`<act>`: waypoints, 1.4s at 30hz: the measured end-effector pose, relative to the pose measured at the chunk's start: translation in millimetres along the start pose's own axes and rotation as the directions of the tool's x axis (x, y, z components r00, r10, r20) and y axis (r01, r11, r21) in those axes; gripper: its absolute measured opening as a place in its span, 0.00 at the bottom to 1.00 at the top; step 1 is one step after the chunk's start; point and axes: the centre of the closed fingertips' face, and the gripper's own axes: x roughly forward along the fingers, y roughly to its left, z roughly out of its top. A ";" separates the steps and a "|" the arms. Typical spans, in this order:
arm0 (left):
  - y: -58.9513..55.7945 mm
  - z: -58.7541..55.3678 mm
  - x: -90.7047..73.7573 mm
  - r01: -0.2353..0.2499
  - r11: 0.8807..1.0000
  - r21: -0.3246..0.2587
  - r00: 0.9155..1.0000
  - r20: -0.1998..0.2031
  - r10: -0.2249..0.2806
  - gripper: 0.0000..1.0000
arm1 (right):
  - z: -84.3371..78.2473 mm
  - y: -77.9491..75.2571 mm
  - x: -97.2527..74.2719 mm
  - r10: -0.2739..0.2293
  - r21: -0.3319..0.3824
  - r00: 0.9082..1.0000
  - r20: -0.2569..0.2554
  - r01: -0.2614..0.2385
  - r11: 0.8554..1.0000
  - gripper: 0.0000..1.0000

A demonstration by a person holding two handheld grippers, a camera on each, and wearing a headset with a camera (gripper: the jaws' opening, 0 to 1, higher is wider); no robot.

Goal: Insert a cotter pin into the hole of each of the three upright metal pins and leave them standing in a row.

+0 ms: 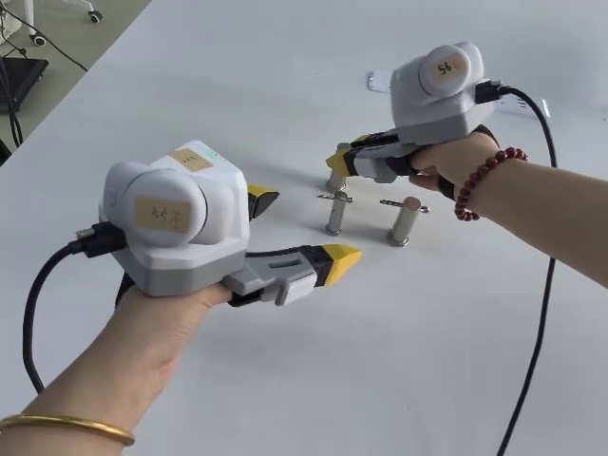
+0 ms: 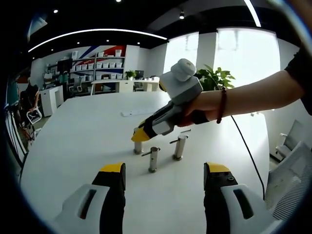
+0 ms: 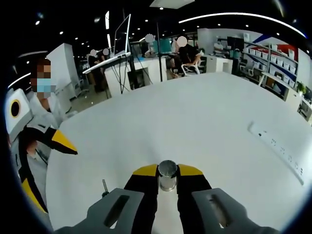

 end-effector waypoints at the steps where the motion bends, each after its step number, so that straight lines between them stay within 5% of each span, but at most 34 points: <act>1: 0.0 0.0 0.0 0.000 1.000 0.001 1.000 0.000 0.000 0.64 | -1.4 -0.7 -1.5 -0.004 -0.003 1.000 -0.004 0.004 1.000 0.08; 9: -1.5 -1.1 -0.3 0.001 1.000 0.009 1.000 -0.002 -0.001 0.64 | -7.2 -9.9 -26.2 -0.051 -0.005 0.999 0.005 0.051 0.999 0.08; 25: -1.7 -1.0 -0.8 -0.002 1.000 0.023 1.000 -0.001 0.002 0.64 | -43.2 -37.3 -78.7 -0.142 0.035 0.990 -0.021 0.143 0.989 0.08; 42: -6.1 -1.4 -0.4 0.005 0.999 0.039 1.000 -0.008 -0.005 0.64 | -76.2 -25.8 -119.6 -0.156 0.055 0.987 -0.049 0.159 0.986 0.08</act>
